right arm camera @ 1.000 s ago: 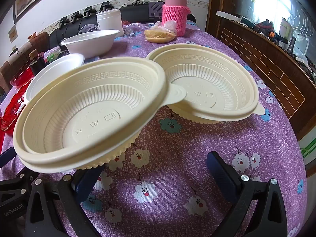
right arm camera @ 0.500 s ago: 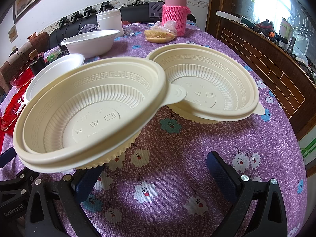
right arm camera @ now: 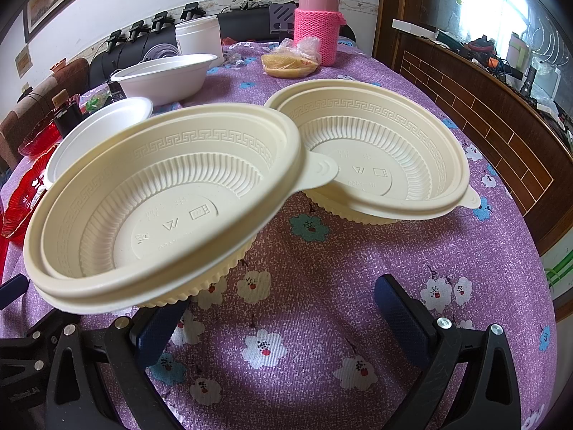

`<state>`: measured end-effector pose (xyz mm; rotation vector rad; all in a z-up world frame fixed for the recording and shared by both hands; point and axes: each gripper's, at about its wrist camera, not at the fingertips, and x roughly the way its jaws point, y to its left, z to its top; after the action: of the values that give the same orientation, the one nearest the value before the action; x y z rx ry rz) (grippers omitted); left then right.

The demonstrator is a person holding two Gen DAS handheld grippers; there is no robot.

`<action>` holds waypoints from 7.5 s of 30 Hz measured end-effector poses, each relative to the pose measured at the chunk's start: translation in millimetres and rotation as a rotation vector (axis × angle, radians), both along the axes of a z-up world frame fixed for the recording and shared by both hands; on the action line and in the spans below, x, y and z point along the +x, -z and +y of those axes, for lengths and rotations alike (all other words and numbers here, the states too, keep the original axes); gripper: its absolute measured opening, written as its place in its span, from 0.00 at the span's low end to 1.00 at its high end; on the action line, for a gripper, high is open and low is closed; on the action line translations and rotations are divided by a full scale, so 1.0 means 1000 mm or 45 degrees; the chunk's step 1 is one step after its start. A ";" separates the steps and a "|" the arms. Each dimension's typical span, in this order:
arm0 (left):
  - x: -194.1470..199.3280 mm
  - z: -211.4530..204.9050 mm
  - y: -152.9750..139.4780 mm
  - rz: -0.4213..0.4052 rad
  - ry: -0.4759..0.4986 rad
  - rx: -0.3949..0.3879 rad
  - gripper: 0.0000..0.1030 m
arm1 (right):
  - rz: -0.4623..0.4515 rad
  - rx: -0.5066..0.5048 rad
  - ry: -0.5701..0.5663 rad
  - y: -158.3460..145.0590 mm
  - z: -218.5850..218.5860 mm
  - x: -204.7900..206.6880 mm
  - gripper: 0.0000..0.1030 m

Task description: Organize plates and bowls

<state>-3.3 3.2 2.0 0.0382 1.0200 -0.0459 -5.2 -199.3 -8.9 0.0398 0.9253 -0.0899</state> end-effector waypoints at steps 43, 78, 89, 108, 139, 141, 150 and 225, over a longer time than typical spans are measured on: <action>-0.113 0.052 -0.118 -0.282 0.235 -0.314 1.00 | -0.147 -0.092 0.027 -0.055 0.003 -0.086 0.99; -0.021 0.370 -0.044 -0.051 -0.419 -0.362 0.60 | 0.210 0.487 -0.669 -0.036 0.309 0.009 0.44; -0.017 0.365 -0.037 -0.024 -0.403 -0.328 0.26 | 0.208 0.425 -0.635 -0.028 0.317 0.019 0.17; -0.069 0.357 -0.101 -0.229 -0.434 -0.239 0.26 | 0.077 0.436 -0.718 -0.066 0.320 -0.013 0.15; -0.056 0.369 -0.037 -0.063 -0.558 -0.240 0.45 | 0.165 0.412 -0.693 -0.024 0.332 -0.006 0.18; -0.062 0.371 -0.041 -0.072 -0.574 -0.246 0.49 | 0.145 0.403 -0.695 -0.026 0.330 -0.008 0.18; -0.099 0.370 -0.075 -0.161 -0.624 -0.269 0.61 | 0.035 0.426 -0.678 -0.051 0.303 -0.025 0.18; 0.126 0.226 -0.071 0.103 -0.190 -0.298 0.81 | 0.120 0.648 -0.323 -0.028 0.194 0.052 0.25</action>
<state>122.9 229.2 73.1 -0.2543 1.0897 -0.0306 46.3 -5.1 18.7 0.3914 1.0213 0.3840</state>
